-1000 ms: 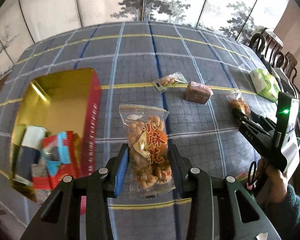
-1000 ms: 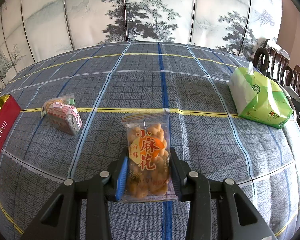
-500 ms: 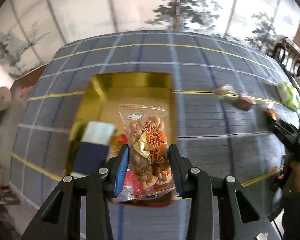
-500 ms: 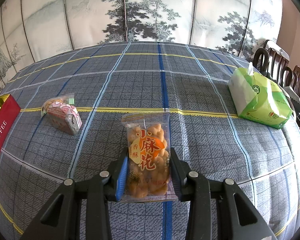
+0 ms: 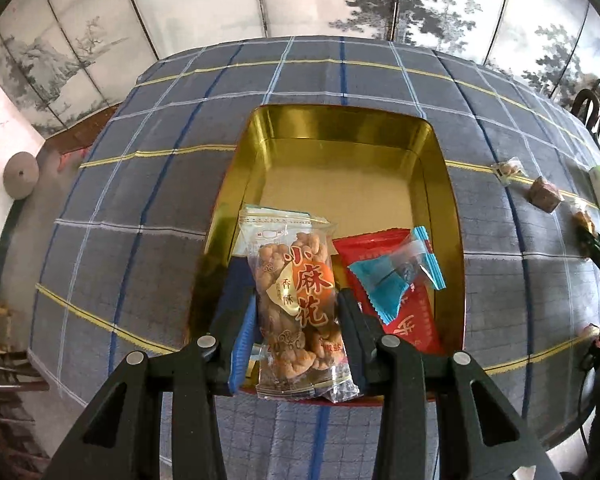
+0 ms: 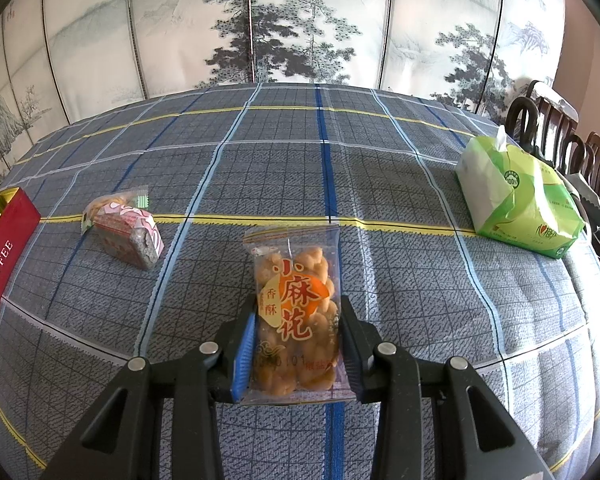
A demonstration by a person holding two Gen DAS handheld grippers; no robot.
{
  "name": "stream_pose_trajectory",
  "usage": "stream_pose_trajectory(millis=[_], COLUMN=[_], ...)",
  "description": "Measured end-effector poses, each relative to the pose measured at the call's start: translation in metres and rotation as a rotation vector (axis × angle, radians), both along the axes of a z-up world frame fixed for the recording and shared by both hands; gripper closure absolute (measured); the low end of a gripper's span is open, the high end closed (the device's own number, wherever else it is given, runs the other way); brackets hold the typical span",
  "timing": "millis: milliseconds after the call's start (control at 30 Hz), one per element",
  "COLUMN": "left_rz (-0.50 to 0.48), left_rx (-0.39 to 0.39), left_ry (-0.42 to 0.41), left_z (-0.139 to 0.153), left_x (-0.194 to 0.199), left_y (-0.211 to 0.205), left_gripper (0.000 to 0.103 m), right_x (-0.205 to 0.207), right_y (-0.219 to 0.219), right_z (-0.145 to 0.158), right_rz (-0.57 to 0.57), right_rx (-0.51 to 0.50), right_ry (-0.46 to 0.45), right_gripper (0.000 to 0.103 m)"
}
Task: Organize snacks
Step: 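Carry the peanut-twist bag into the gold tin and open the left gripper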
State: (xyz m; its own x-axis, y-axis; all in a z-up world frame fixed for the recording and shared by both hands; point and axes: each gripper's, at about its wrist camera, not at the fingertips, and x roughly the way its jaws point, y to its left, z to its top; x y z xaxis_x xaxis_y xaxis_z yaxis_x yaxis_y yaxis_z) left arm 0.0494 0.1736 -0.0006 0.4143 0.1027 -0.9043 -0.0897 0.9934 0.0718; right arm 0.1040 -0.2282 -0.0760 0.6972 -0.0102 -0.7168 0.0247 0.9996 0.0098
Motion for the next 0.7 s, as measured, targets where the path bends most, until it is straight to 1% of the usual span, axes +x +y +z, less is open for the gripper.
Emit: stream_pose_trajectory(millis=[233, 700], left_rz=[-0.005, -0.018], left_rx=[-0.018, -0.014], left_ry=[-0.002, 0.013], left_z=[-0.0014, -0.0054], left_x=[-0.0006, -0.0028], left_y=[0.0040, 0.0053], left_gripper=[0.066, 0.062], right_x=[-0.0003, -0.0004], right_y=[-0.0003, 0.0008], right_z=[0.0003, 0.0006], right_rz=[0.000, 0.000], right_rx=[-0.001, -0.005], right_ry=[0.000, 0.001], right_gripper=[0.064, 0.064])
